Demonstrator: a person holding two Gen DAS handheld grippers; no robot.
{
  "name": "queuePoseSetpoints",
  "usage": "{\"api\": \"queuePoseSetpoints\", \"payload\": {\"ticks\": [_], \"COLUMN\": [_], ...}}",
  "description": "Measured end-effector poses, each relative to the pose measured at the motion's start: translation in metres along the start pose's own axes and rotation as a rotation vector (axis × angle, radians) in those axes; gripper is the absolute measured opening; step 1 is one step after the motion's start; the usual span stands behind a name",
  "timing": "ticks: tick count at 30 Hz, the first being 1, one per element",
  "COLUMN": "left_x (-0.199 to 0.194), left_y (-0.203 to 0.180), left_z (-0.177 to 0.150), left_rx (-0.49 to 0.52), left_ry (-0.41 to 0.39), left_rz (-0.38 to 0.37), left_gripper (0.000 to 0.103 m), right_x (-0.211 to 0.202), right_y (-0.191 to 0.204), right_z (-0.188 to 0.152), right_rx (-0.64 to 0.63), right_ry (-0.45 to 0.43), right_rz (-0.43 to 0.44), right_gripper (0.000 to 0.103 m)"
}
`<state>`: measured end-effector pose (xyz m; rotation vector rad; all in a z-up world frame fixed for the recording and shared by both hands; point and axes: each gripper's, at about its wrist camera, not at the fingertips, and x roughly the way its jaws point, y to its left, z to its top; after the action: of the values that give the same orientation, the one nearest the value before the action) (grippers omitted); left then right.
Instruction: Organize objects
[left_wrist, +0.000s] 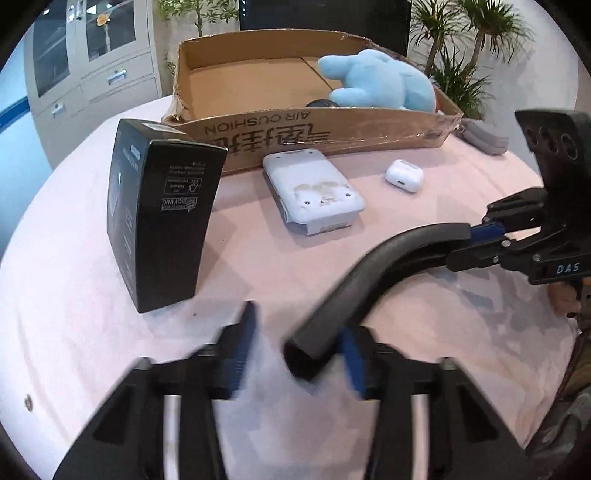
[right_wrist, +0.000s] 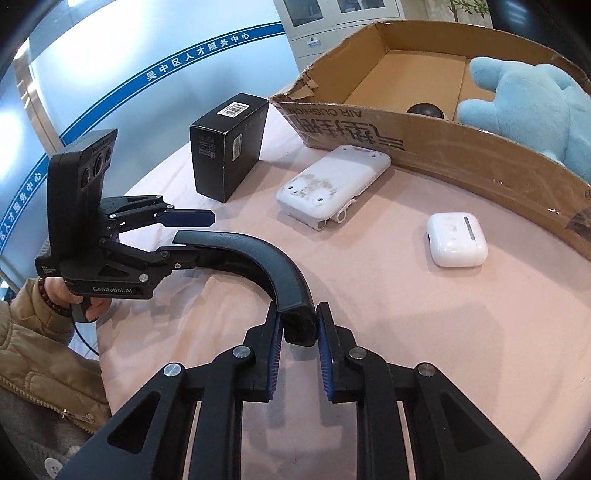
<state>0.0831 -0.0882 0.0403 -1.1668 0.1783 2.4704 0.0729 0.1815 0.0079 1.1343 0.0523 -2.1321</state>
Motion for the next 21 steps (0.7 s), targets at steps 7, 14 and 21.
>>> {"api": "queuePoseSetpoints", "payload": {"ticks": [7,14,21], "left_x": [-0.001,0.000,0.002], "left_y": [-0.007,-0.014,-0.012], "left_z": [0.001,0.004,0.006], "left_rx": [0.050,0.117,0.124], "left_ry": [-0.005,-0.002,0.003], "left_rz": [0.002,-0.003,-0.007], "left_gripper": [0.022,0.018,0.019], "right_x": [-0.003,-0.007,-0.007], "right_y": [-0.001,-0.010,-0.010], "right_z": [-0.002,0.002,0.004], "right_rx": [0.015,0.051,0.051], "right_ry": [-0.010,-0.029,-0.048], "right_rz": [-0.007,-0.033,-0.062], "right_gripper": [0.014,0.015,0.005]}}
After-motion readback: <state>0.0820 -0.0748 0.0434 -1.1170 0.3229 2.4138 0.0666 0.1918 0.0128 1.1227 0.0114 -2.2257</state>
